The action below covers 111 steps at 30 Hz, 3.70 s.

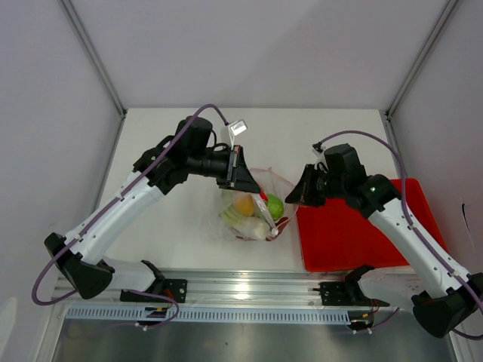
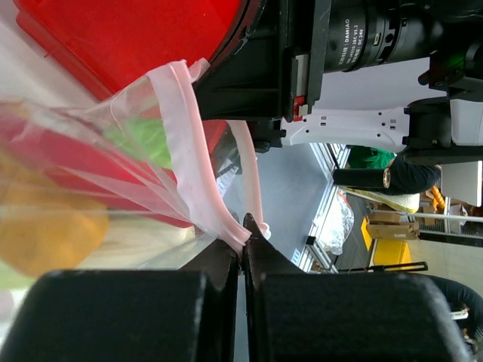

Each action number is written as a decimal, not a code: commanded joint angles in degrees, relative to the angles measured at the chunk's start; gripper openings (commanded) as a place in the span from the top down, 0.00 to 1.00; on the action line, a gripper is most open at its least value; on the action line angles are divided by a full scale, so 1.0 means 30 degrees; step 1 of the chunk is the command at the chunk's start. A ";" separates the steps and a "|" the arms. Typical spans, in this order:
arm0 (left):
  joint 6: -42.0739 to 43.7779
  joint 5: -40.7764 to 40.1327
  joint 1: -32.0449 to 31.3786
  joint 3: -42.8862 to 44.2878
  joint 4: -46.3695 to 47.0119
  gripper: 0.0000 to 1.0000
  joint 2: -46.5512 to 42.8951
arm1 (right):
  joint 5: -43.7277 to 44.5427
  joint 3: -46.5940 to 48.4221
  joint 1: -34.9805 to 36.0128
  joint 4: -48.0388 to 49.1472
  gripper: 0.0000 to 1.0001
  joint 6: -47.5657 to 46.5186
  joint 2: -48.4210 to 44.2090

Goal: Place the food in the zip-top bag and seal the zipper
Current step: Adjust the zipper food storage bag at the center of the board.

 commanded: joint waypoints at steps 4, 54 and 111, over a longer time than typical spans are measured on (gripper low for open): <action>0.0100 0.0425 -0.0110 0.0314 0.0684 0.99 -0.0874 | 0.0916 0.3124 0.0394 -0.0076 1.00 0.0358 0.0046; -0.5257 -0.5721 -0.0285 -0.7595 0.3760 0.99 -0.7666 | 0.1001 0.6384 0.3940 0.2818 0.98 -0.2305 0.5117; -0.8279 -1.0356 -0.0433 -0.6191 0.4729 0.99 -0.8579 | 1.1643 -0.7476 1.0567 1.7502 0.89 -0.7024 -0.4261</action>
